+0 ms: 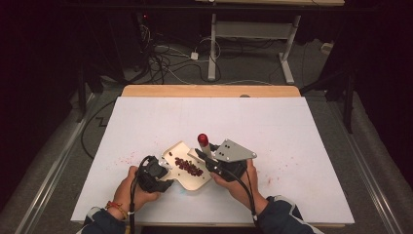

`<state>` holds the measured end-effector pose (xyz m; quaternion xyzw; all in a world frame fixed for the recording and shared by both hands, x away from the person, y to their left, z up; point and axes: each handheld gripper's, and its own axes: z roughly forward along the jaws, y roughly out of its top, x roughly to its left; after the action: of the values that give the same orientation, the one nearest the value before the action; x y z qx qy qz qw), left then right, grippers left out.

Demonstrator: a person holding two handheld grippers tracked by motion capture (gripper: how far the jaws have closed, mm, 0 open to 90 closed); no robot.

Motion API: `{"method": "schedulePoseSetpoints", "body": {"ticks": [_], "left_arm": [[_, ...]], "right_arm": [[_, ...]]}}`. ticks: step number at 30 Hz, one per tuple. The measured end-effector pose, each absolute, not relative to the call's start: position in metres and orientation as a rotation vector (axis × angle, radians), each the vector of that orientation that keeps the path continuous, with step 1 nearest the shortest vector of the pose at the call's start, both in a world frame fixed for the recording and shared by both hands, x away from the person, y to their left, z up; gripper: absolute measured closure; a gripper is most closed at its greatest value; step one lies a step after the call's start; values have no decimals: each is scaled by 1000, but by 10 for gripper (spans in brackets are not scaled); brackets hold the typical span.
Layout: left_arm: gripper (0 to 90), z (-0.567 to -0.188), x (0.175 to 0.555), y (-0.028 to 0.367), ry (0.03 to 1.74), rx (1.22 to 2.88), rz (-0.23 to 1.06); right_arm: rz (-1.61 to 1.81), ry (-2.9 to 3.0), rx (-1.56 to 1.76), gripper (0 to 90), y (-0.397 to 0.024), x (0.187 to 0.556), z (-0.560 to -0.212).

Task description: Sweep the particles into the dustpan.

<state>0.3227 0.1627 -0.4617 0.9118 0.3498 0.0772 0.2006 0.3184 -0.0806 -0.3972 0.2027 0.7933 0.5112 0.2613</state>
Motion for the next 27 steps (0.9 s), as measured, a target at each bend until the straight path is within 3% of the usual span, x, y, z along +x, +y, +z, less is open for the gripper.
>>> {"method": "schedulePoseSetpoints", "body": {"ticks": [16,27], "left_arm": [[639,-465,322,164,987,2537,205],[638,-466,323,164,1006,2501,201]], "right_arm": [[1441,2098,560,700,-106,321,-379],[1436,2198,549,699,-98,321,-390]]}}
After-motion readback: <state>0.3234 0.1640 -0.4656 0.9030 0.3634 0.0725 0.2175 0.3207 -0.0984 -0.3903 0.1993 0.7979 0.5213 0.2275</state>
